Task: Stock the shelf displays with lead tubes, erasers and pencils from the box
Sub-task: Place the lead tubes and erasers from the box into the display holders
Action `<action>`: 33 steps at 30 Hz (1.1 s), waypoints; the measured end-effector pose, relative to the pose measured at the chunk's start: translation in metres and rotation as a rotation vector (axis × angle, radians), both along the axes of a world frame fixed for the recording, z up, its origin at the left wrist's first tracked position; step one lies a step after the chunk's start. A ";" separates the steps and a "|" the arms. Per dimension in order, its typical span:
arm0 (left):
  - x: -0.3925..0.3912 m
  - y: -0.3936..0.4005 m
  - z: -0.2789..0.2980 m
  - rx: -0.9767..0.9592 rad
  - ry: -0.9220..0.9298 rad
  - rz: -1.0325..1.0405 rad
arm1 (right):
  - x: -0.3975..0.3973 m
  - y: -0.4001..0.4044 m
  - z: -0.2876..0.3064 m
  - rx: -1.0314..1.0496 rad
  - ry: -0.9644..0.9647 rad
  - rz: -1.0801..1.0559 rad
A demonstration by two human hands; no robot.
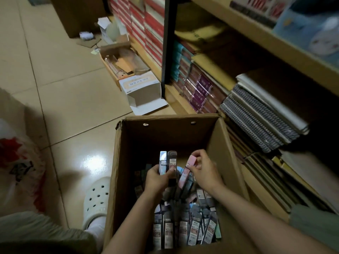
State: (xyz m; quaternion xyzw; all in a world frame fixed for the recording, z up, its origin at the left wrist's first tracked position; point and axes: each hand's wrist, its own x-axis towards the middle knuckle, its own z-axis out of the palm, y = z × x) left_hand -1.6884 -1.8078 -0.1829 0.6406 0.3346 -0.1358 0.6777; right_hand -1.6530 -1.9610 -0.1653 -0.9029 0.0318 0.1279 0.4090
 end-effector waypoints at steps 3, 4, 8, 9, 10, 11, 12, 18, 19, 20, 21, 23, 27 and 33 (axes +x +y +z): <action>0.015 -0.003 0.048 -0.111 -0.087 -0.065 | 0.009 -0.012 0.060 -0.002 -0.103 0.012; 0.023 -0.004 0.068 -0.131 -0.133 -0.111 | 0.011 -0.018 0.083 -0.010 -0.155 0.021; 0.054 -0.008 0.163 -0.168 -0.336 -0.403 | 0.008 -0.043 0.178 -0.028 -0.343 -0.011; 0.060 -0.011 0.188 -0.159 -0.375 -0.469 | 0.006 -0.050 0.198 -0.017 -0.392 -0.031; 0.065 -0.015 0.211 -0.127 -0.419 -0.524 | 0.003 -0.056 0.217 -0.005 -0.439 -0.054; 0.068 -0.019 0.232 -0.080 -0.471 -0.577 | 0.001 -0.062 0.235 0.006 -0.480 -0.077; 0.070 -0.022 0.248 -0.030 -0.521 -0.634 | -0.002 -0.067 0.250 0.019 -0.511 -0.095; 0.069 -0.039 0.295 -0.042 -0.625 -0.784 | -0.013 -0.083 0.308 -0.020 -0.637 -0.142; 0.071 -0.044 0.298 -0.066 -0.630 -0.739 | -0.016 -0.084 0.314 -0.054 -0.662 -0.136; 0.073 -0.048 0.301 -0.088 -0.639 -0.698 | -0.018 -0.085 0.319 -0.094 -0.684 -0.124; 0.076 -0.052 0.304 -0.109 -0.655 -0.679 | -0.020 -0.086 0.326 -0.136 -0.704 -0.109; 0.084 -0.058 0.315 -0.146 -0.688 -0.692 | -0.022 -0.092 0.342 -0.207 -0.751 -0.086; 0.101 -0.062 0.341 -0.156 -0.768 -0.745 | -0.013 -0.111 0.388 -0.308 -0.864 -0.112; 0.132 -0.078 0.350 -0.188 -0.764 -0.632 | 0.032 -0.140 0.439 -0.425 -0.975 -0.285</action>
